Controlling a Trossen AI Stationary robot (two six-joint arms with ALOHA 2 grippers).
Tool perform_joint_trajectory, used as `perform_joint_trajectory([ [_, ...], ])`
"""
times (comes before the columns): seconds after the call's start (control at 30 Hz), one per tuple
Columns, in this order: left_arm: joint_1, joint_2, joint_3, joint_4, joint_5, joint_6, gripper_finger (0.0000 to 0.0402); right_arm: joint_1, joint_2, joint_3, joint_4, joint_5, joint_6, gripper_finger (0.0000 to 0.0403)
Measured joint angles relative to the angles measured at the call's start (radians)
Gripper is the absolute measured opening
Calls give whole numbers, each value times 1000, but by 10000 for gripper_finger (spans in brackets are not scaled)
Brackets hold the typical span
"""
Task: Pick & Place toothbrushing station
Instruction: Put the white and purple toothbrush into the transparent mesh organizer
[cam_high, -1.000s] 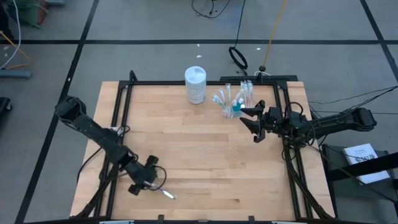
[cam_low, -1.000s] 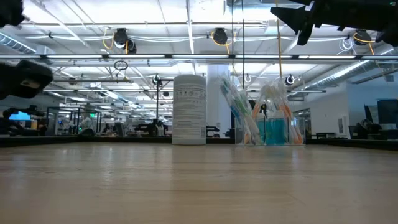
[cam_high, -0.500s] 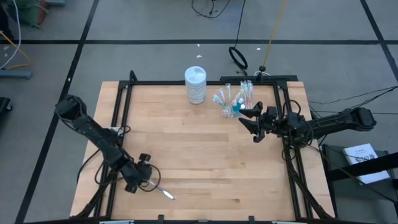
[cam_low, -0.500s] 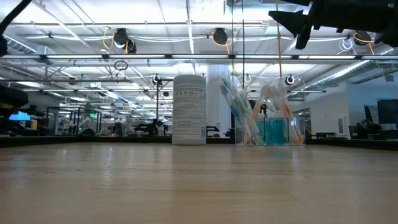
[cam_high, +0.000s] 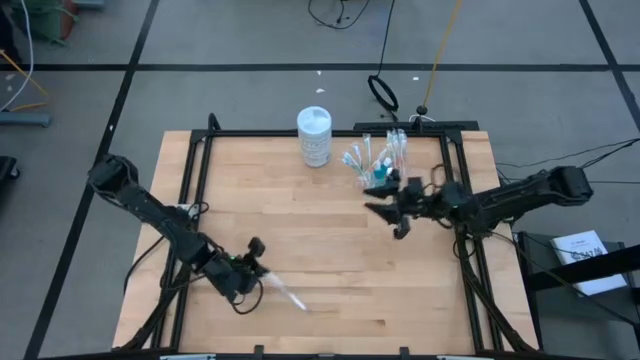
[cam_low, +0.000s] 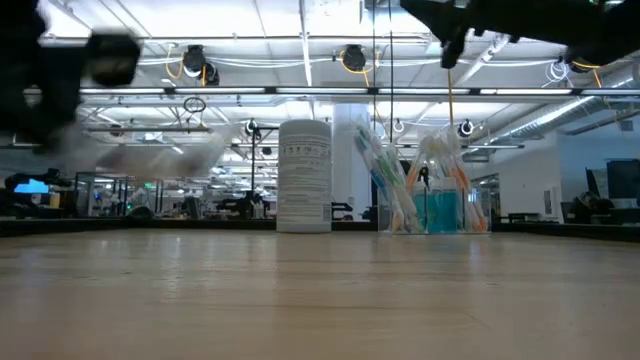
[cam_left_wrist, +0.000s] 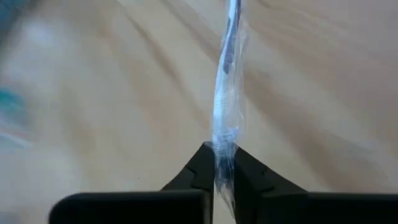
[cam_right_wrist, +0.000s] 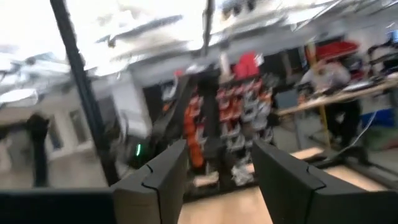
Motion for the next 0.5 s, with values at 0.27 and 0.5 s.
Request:
perform_joint_trajectory([
  [0.27, 160, -1, 170, 6, -127, 574, 25, 43, 301, 250, -199, -30, -40, 161],
  [0.5, 252, -1, 204, 71, -125, 847, 40, 33, 516, 407, -246, -96, 85, 164],
])
